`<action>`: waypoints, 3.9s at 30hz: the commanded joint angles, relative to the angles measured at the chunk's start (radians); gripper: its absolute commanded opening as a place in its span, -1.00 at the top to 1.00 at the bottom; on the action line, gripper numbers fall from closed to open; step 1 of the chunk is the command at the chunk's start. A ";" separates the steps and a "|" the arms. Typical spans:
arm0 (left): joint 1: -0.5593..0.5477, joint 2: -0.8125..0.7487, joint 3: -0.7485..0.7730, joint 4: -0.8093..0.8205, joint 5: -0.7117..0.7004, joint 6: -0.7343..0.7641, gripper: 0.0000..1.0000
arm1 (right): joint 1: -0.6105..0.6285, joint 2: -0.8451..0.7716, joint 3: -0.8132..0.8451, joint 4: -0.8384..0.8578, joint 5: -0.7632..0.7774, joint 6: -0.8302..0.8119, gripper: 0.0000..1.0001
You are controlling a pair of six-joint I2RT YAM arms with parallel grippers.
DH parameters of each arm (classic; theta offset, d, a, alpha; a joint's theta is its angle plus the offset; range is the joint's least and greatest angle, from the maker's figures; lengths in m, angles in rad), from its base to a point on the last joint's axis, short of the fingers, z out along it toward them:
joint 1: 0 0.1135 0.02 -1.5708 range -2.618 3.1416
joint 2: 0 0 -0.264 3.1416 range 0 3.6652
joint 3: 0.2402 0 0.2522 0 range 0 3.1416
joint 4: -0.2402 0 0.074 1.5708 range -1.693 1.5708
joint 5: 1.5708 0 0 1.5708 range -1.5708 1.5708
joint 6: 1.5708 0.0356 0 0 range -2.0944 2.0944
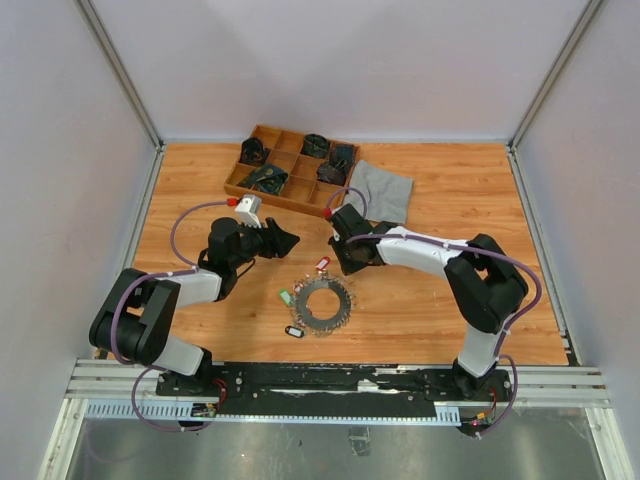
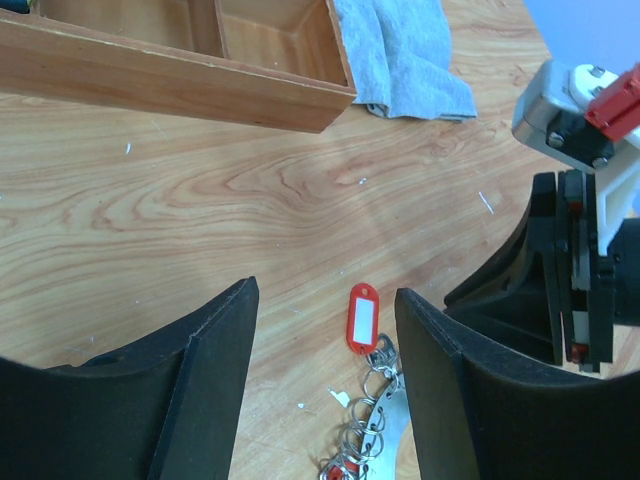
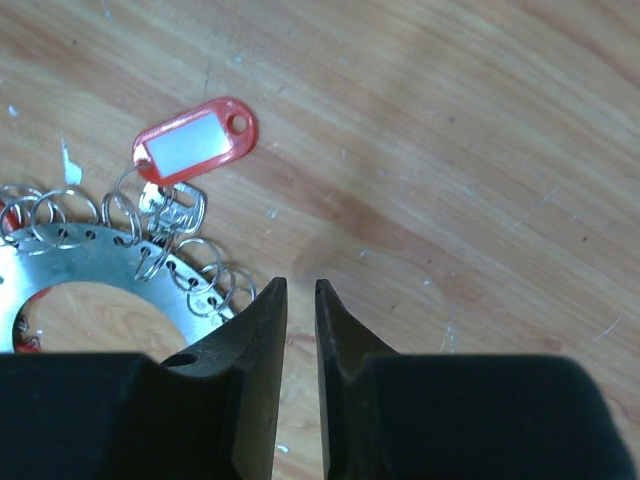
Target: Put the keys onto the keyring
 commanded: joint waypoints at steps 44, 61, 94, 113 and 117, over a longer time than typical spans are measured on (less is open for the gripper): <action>0.008 0.016 0.001 0.039 0.013 0.003 -0.24 | -0.091 -0.003 -0.024 0.139 -0.306 -0.037 0.69; 0.009 0.018 0.005 0.034 0.016 0.003 -0.24 | -0.090 -0.029 -0.060 0.001 -0.099 -0.030 0.68; 0.009 0.022 0.006 0.034 0.015 0.004 -0.24 | -0.089 -0.008 -0.053 0.141 -0.351 -0.051 0.54; 0.009 0.017 0.008 0.020 -0.001 0.009 -0.21 | 0.032 0.047 0.073 0.130 -0.240 -0.230 -0.12; 0.009 0.015 0.008 0.016 -0.005 0.009 -0.21 | 0.041 0.086 0.107 0.136 -0.303 -0.269 -0.24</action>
